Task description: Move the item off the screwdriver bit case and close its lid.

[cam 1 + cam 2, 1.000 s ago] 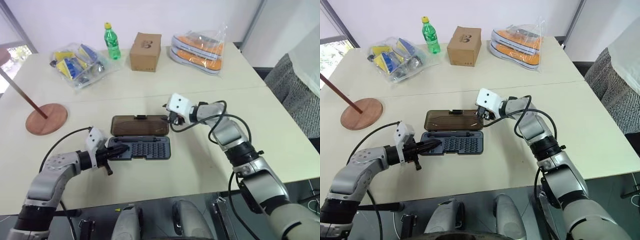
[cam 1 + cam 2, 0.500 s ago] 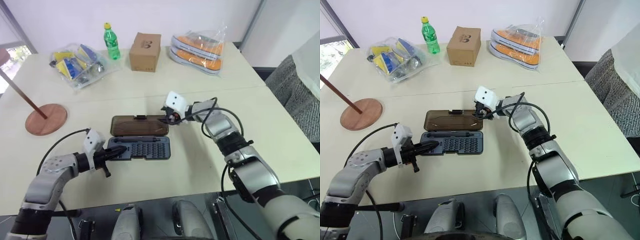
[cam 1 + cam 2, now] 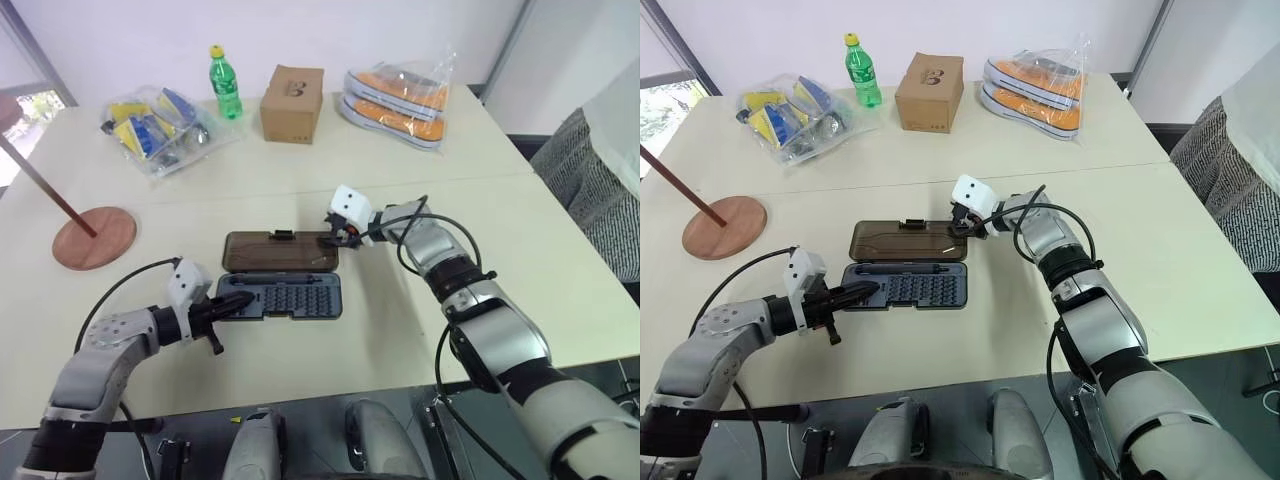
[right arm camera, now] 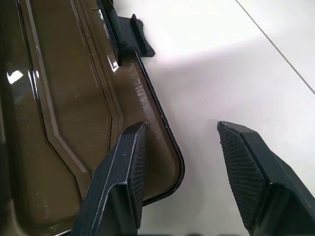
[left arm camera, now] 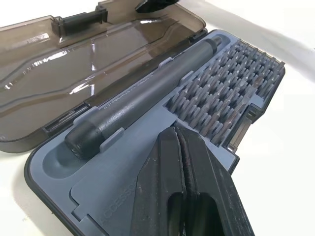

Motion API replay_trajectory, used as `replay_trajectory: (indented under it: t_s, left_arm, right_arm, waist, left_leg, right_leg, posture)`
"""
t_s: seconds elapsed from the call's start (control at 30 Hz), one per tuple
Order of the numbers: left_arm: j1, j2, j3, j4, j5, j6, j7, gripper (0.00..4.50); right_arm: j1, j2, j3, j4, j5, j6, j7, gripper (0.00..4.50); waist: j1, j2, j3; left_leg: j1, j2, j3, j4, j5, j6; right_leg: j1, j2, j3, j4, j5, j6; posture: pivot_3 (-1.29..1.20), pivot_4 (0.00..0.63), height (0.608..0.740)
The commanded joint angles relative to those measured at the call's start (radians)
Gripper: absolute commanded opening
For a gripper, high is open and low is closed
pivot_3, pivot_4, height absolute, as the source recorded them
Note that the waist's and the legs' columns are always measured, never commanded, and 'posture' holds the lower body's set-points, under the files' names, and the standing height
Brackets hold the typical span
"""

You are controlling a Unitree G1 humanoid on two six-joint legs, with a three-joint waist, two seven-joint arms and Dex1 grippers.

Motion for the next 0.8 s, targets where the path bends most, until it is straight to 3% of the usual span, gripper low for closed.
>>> replay_trajectory:
  t_s: [0.03, 0.1, 0.2, 0.5, 0.8]
  left_arm:
    - [0.018, 0.001, -0.006, -0.002, 0.018, 0.011, 0.013, 0.01]
    - [0.018, 0.002, -0.006, -0.001, 0.02, 0.009, 0.014, 0.0]
    - [0.015, 0.003, -0.005, 0.002, 0.021, 0.008, 0.017, 0.0]
    - [0.0, -0.003, -0.004, 0.017, 0.026, 0.007, 0.021, 0.0]
    - [-0.029, -0.008, 0.013, 0.054, 0.017, 0.017, 0.015, 0.0]
  right_arm:
    - [-0.026, 0.004, -0.009, 0.009, -0.008, -0.011, 0.0, 2.1]
    - [-0.026, 0.006, -0.008, 0.012, -0.011, -0.014, 0.001, 1.44]
    - [-0.026, 0.008, -0.009, 0.014, -0.015, -0.016, 0.006, 0.06]
    - [-0.012, 0.001, 0.003, -0.009, -0.042, -0.05, 0.016, 0.06]
    - [0.08, -0.085, 0.068, -0.241, -0.166, -0.27, -0.062, 0.06]
  waist:
    - [0.0, 0.0, 0.0]
    - [0.0, 0.0, 0.0]
    - [0.0, -0.001, -0.001]
    - [-0.005, -0.001, -0.001]
    - [0.0, -0.001, -0.001]
  left_leg:
    - [0.0, 0.0, 0.0, 0.0, 0.0, 0.0]
    - [0.0, 0.0, 0.0, 0.0, 0.0, 0.0]
    - [0.0, 0.0, 0.0, 0.0, 0.0, 0.0]
    - [0.007, 0.0, 0.0, -0.006, 0.0, 0.0]
    - [0.006, 0.0, 0.0, -0.006, 0.0, -0.001]
  right_leg:
    - [0.0, 0.0, 0.0, 0.0, 0.0, 0.0]
    - [0.0, 0.0, 0.0, 0.0, 0.0, 0.0]
    - [0.0, -0.001, 0.0, 0.0, 0.0, 0.0]
    - [0.003, 0.001, 0.0, 0.0, 0.0, -0.003]
    - [0.003, 0.001, 0.0, 0.0, 0.0, -0.003]
  posture:
    - [0.0, 0.15, 0.74]
    - [0.0, 0.15, 0.74]
    - [0.0, 0.15, 0.74]
    - [0.0, 0.15, 0.74]
    - [0.0, 0.15, 0.74]
